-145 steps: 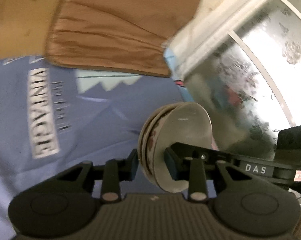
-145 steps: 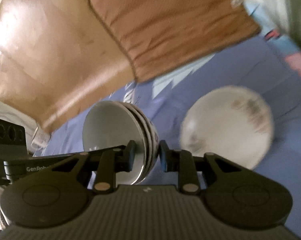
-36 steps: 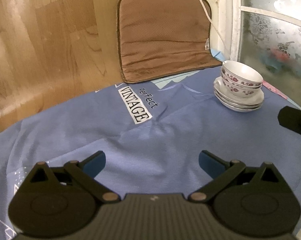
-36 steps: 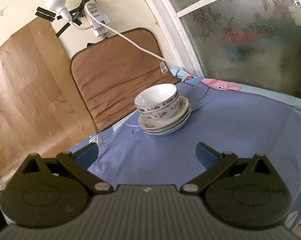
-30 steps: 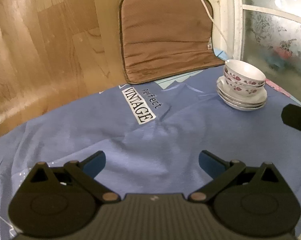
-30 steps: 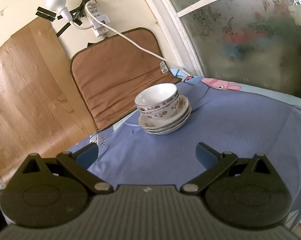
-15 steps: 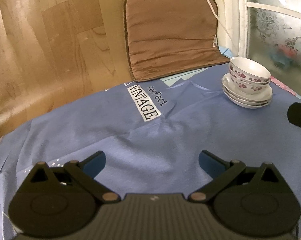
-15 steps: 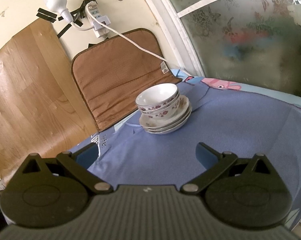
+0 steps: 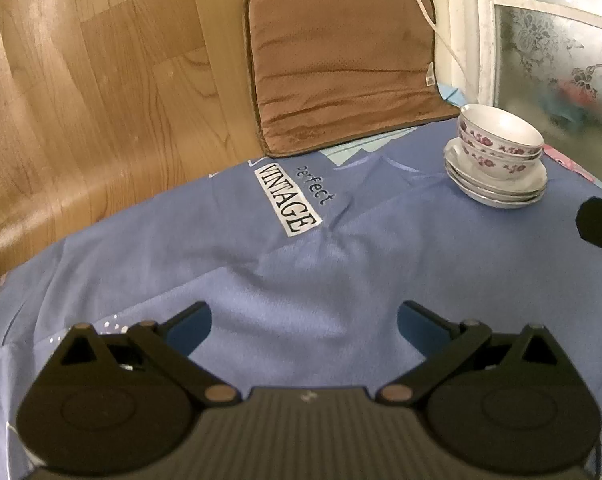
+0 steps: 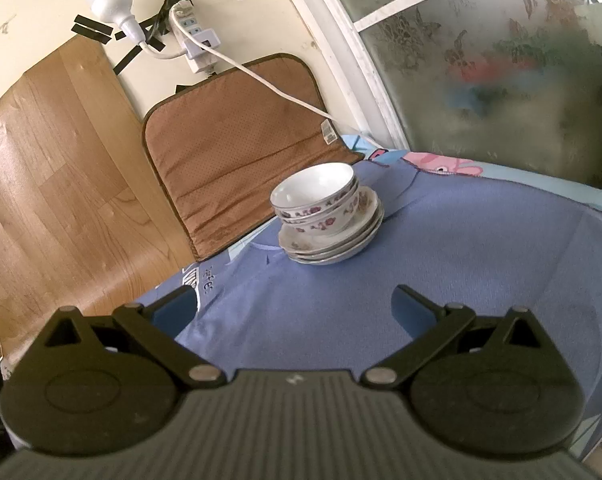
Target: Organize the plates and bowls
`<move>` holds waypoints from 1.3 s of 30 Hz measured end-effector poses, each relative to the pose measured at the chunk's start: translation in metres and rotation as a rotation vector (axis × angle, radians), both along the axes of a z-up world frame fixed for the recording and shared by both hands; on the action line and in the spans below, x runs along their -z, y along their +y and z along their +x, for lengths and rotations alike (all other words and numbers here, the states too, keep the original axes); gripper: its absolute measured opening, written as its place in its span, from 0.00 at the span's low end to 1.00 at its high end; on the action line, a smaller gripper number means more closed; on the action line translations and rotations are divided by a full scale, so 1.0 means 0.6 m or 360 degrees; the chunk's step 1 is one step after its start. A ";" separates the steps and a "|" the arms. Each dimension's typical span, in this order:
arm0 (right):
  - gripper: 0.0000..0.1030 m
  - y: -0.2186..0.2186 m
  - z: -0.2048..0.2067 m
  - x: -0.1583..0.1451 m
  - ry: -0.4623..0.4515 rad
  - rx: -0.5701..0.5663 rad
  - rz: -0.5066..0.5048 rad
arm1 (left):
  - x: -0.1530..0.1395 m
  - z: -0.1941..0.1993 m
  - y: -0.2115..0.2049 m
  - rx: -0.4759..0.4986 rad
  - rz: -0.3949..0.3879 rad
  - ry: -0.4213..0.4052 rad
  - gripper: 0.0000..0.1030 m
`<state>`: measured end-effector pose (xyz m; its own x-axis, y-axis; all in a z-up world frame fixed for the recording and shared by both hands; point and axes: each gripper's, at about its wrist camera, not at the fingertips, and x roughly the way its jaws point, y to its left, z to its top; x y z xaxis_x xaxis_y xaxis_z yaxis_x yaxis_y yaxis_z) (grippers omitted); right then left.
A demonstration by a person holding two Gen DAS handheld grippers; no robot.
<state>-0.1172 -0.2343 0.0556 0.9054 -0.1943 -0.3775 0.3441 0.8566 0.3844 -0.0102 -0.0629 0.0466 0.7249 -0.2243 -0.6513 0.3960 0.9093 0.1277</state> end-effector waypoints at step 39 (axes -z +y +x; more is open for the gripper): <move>1.00 -0.024 -0.009 0.009 -0.0033 0.0014 0.0091 | 0.001 -0.015 -0.039 0.0098 0.0054 0.0044 1.00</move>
